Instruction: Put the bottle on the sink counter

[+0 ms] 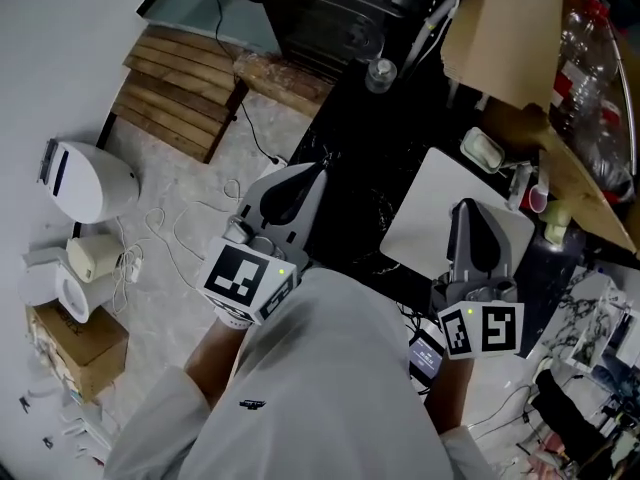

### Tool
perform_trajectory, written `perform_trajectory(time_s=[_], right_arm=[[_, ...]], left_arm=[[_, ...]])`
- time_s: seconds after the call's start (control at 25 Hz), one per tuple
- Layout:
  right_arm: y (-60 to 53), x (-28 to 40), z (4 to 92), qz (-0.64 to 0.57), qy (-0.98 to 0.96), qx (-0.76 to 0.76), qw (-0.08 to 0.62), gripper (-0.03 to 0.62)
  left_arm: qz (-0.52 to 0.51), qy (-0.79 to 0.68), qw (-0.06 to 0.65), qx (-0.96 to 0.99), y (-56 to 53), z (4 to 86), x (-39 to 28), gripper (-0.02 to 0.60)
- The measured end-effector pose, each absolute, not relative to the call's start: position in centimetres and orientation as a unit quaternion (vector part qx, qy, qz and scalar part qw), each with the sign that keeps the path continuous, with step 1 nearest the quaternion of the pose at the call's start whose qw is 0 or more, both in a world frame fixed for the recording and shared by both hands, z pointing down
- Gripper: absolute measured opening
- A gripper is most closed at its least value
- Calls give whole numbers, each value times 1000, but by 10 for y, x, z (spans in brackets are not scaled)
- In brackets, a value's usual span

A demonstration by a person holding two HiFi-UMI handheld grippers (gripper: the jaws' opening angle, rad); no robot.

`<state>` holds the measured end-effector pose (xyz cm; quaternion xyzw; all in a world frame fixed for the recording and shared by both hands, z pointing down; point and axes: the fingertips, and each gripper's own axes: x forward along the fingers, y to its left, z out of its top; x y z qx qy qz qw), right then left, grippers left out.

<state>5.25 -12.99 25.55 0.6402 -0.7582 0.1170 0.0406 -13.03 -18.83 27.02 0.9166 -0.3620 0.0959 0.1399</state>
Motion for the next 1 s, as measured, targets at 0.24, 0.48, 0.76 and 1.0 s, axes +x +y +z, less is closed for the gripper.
perform_trajectory(time_s=[0.24, 0.48, 0.76, 1.0], right_arm=[[-108, 60, 246, 107, -743, 660, 36, 12], [-88, 65, 239, 87, -728, 679, 30, 12], [-74, 69, 248, 79, -717, 691, 52, 12], [-78, 61, 253, 70, -720, 686, 82, 10]], left_arm=[[89, -346, 132, 925, -180, 258, -125, 8], [83, -331, 129, 931, -170, 253, -121, 8], [84, -315, 126, 937, -161, 254, -113, 8], [84, -307, 124, 940, -156, 253, -108, 8]])
